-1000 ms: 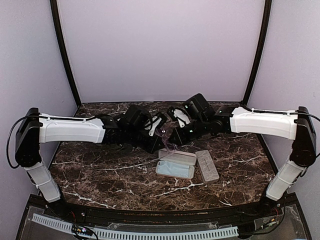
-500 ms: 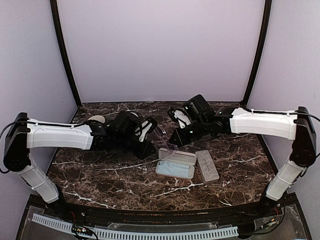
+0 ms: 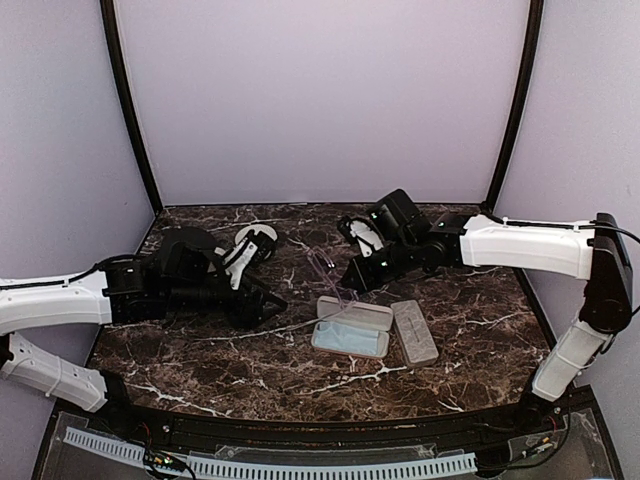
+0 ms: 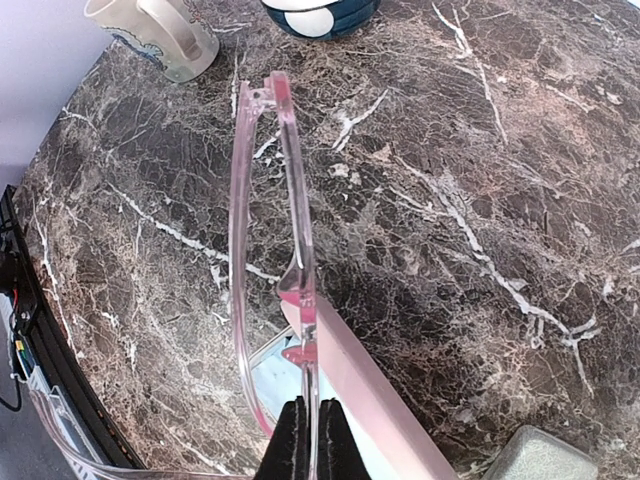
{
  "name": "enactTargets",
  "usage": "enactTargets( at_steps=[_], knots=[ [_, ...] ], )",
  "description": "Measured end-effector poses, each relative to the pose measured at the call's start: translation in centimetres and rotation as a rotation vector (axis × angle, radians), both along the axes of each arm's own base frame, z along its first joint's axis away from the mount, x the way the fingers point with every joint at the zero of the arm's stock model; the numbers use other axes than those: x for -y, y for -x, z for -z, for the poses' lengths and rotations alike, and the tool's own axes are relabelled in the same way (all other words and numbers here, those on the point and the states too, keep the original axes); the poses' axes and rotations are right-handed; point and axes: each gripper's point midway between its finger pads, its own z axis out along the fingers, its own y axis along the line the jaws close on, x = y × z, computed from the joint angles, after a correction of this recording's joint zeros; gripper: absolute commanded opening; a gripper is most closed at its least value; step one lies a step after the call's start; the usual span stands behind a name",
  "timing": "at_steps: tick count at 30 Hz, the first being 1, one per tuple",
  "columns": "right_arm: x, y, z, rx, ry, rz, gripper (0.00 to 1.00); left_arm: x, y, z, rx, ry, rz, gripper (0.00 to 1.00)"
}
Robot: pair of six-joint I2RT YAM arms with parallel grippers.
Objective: Organize the sunglasses
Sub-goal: Fold the right temple of the sunglasses on the sunglasses.
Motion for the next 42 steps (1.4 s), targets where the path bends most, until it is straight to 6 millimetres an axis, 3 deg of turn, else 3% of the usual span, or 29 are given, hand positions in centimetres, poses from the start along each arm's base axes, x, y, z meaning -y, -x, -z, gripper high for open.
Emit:
enactTargets(
  at_steps=[5,9,13,18,26,31,42],
  knots=[
    [-0.1,-0.1,-0.3,0.002,0.001,-0.003,0.00,0.2,2.0,0.5,0.003,-0.002,0.066,0.86],
    [-0.2,-0.2,-0.5,0.005,0.000,-0.006,0.00,1.1,3.0,1.4,0.007,-0.035,0.125,0.89],
    [-0.2,-0.1,-0.4,0.001,0.004,-0.006,0.00,2.1,3.2,4.0,-0.014,-0.123,0.167,0.89],
    [-0.3,0.0,-0.1,-0.007,0.006,-0.011,0.00,2.8,1.9,5.8,-0.005,-0.220,0.147,0.88],
    [-0.4,0.2,0.0,-0.009,0.010,-0.018,0.00,4.5,-0.8,5.5,0.034,-0.261,0.088,0.87],
    [-0.5,0.2,0.0,-0.003,0.013,-0.027,0.00,4.2,-1.9,6.6,0.001,-0.276,0.064,0.88],
    [-0.6,0.5,-0.3,0.011,0.014,-0.056,0.00,3.5,-3.3,6.5,-0.076,-0.198,0.032,0.88]
  ],
)
